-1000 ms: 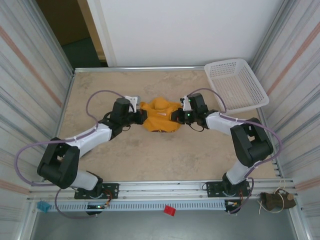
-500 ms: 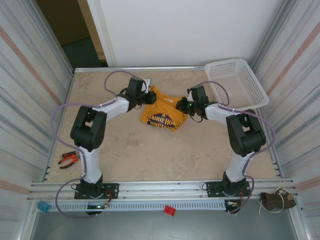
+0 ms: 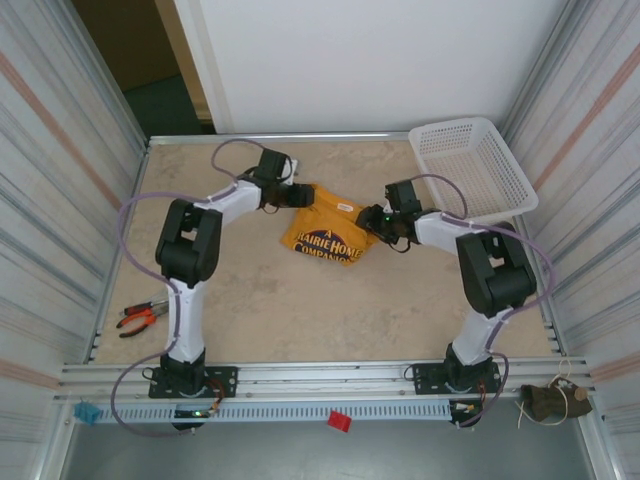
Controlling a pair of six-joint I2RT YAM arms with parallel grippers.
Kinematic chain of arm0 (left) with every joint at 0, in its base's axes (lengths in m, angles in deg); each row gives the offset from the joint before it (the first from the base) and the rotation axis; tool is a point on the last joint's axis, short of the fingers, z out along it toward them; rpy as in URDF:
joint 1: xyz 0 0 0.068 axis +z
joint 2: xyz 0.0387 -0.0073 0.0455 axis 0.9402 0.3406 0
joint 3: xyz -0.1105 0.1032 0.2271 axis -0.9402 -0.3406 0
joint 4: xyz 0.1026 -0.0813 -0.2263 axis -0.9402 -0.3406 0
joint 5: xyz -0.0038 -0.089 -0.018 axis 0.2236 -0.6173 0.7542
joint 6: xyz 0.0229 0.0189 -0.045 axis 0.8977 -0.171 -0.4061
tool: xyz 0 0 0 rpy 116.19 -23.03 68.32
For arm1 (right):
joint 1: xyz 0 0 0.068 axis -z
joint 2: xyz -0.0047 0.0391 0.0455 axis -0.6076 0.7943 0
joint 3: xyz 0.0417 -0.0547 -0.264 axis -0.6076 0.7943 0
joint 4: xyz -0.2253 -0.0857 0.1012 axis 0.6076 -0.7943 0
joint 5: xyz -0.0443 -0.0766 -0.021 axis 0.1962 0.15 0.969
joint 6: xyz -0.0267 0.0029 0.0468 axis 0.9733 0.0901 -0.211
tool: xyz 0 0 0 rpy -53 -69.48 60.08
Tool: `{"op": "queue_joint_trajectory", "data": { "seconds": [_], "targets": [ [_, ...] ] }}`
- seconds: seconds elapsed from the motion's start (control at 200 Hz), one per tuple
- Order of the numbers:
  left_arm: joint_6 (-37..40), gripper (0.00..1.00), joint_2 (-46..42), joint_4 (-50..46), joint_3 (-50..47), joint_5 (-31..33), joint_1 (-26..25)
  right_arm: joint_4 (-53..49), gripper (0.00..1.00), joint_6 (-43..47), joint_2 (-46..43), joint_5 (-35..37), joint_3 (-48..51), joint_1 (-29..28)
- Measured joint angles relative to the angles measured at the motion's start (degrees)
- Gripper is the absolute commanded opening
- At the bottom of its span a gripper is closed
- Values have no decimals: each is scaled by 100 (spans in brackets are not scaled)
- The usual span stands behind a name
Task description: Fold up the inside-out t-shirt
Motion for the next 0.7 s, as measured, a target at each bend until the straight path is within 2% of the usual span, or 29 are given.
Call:
{"op": "queue_joint_trajectory", "data": {
  "seconds": [0.125,0.21,0.331,0.401,0.511,0.616,0.701],
  "targets": [
    [22,70,-778,-162,-96,-9,140,-415,49,131,-925,144,59,11],
    [-138,70,-1453,-33,-334,-129,83,-437,40,168,-1281,153,-15,-63],
    [-505,70,-1939,452,-682,-372,-214,-310,20,90,-1093,79,-210,-339],
    [-767,70,-1821,743,-804,-538,-396,-96,13,-28,-772,-35,-238,-509],
    [-1226,69,-1290,1156,-1008,-793,-540,251,9,-245,-225,-74,-92,-640],
    [-1628,69,-625,1381,-1185,-999,-531,656,9,-560,57,-79,439,-455],
    [-1897,68,-256,1519,-1368,-1091,-498,1158,10,-844,243,-387,835,-197]
  ]
}}
